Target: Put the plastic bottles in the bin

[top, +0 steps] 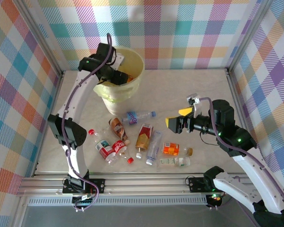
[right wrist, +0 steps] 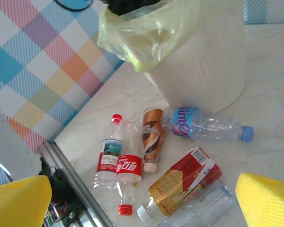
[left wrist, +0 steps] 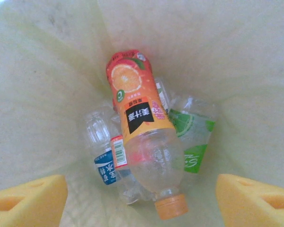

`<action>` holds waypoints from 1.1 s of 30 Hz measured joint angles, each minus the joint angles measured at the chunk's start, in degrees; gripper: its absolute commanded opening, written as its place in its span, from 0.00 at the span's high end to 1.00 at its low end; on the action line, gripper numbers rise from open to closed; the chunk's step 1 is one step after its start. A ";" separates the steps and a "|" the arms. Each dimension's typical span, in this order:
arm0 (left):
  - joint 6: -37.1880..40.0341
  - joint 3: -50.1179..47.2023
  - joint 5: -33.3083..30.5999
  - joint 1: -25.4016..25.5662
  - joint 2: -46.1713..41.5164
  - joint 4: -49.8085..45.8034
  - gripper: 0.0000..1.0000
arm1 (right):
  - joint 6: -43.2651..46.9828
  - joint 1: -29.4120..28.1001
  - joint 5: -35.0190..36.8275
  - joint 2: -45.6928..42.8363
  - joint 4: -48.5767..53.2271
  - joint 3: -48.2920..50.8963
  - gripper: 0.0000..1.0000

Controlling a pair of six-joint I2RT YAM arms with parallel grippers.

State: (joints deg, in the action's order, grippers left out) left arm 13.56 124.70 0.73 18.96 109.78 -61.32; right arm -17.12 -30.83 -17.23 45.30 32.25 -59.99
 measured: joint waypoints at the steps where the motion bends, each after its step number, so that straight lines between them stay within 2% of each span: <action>1: -0.52 0.02 0.35 0.00 -0.83 0.02 0.16 | -0.37 0.00 1.27 0.02 0.09 0.00 0.00; 3: -1.70 0.04 1.40 0.00 -2.54 0.22 0.14 | -0.85 0.00 3.87 0.02 0.42 0.20 0.00; 8: -5.22 -1.92 5.88 0.00 -9.16 3.82 0.01 | -1.09 0.00 9.40 0.15 0.50 2.14 0.00; 14: -9.16 -7.52 15.41 0.00 -18.01 8.17 0.00 | -0.68 0.00 14.40 3.41 0.81 2.62 0.00; 19: -11.96 -17.00 23.67 1.36 -24.70 11.61 0.00 | 0.87 0.85 16.57 7.82 0.79 2.60 0.03; 24: -13.16 -26.03 28.87 7.15 -29.05 13.84 0.00 | 2.14 5.35 16.13 13.27 0.81 2.29 0.06; 33: -15.52 -42.38 35.52 18.38 -32.26 24.26 0.00 | 4.70 16.26 14.16 22.03 0.37 -0.61 0.01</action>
State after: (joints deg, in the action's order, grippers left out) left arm -1.96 82.32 36.25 37.34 77.52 -37.06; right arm -12.43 -14.57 -3.07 67.33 32.62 -60.60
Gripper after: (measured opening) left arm 0.997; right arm 0.984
